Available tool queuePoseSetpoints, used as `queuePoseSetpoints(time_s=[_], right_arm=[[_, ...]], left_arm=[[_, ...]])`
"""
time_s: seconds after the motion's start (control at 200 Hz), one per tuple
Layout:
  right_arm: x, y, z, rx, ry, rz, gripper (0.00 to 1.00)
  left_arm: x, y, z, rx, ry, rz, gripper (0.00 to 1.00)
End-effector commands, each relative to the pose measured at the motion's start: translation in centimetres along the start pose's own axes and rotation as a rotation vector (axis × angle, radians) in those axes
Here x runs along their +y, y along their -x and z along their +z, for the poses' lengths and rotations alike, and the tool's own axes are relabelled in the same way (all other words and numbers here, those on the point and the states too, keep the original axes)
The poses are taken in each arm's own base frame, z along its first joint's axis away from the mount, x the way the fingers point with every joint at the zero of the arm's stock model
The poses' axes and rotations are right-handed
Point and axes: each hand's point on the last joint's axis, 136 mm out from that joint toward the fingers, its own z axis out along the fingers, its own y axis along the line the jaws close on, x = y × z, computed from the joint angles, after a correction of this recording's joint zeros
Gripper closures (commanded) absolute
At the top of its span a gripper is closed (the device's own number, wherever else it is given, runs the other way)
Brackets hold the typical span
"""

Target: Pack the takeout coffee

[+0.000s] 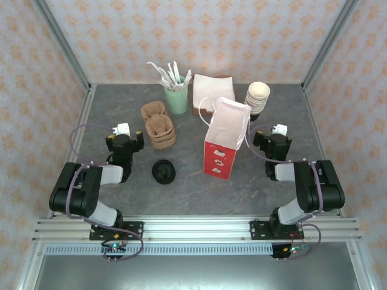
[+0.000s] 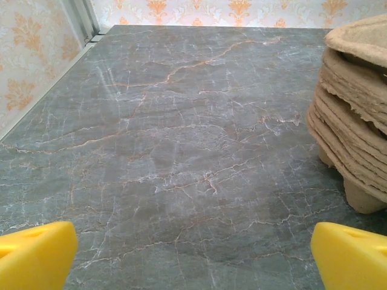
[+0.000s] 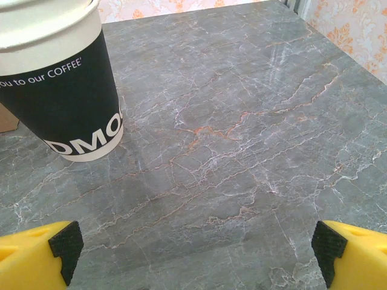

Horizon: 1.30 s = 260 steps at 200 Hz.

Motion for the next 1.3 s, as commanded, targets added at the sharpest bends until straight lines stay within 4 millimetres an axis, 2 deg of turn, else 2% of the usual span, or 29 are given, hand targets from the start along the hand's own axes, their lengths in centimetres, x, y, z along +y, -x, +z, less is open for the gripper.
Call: queuePoseSetpoints(time_s=[0.0, 0.285, 0.54, 0.636, 0.701, 0.821, 0.861, 0.891, 0.946, 1.001, 1.086, 1.161, 1.296], right_arm=[[0.2, 1.0, 0.3, -0.018, 0.006, 0.02, 0.0], [0.0, 1.0, 0.2, -0.021, -0.004, 0.024, 0.01], [-0.4, 2.1, -0.6, -0.035, -0.024, 0.035, 0.01], [-1.2, 3.1, -1.6, -0.03, -0.064, 0.047, 0.01], [-2.2, 3.9, -2.5, -0.004, -0.121, 0.056, 0.01], [-4.6, 6.4, -5.0, 0.048, -0.273, 0.132, 0.0], [-5.0, 7.2, -5.5, 0.068, -0.312, 0.183, 0.01], [-5.2, 8.2, -6.7, 0.079, -0.321, 0.224, 0.01], [-4.9, 9.1, -7.6, 0.125, -0.317, 0.282, 0.01], [-4.1, 10.2, -8.1, 0.166, -0.286, 0.339, 0.01], [-2.3, 12.4, -8.7, 0.199, -0.202, 0.404, 0.01], [-0.5, 13.2, -7.9, 0.263, -0.137, 0.432, 0.03], [2.3, 15.2, -6.6, 0.372, -0.062, 0.472, 0.12]], left_arm=[[0.1, 0.8, 0.3, -0.011, 0.002, 0.008, 0.0], [0.1, 0.8, 0.3, -0.012, 0.002, 0.006, 0.0], [0.4, 1.3, 0.1, -0.009, 0.021, 0.002, 0.0], [1.0, 3.0, -1.1, -0.026, 0.036, -0.008, 0.0], [2.2, 4.5, -2.6, -0.047, 0.079, -0.037, 0.0], [3.9, 8.3, -6.2, -0.092, 0.114, -0.139, 0.0], [4.4, 9.5, -7.5, -0.101, 0.121, -0.181, 0.0], [5.1, 10.3, -8.6, -0.098, 0.143, -0.23, 0.0], [6.2, 11.2, -10.3, -0.062, 0.187, -0.313, 0.0], [6.3, 12.0, -11.4, -0.013, 0.182, -0.348, 0.0], [5.0, 12.8, -12.5, 0.045, 0.099, -0.348, 0.0], [4.2, 13.1, -13.6, 0.076, 0.049, -0.376, 0.0], [2.0, 12.4, -15.0, 0.165, -0.076, -0.378, 0.0]])
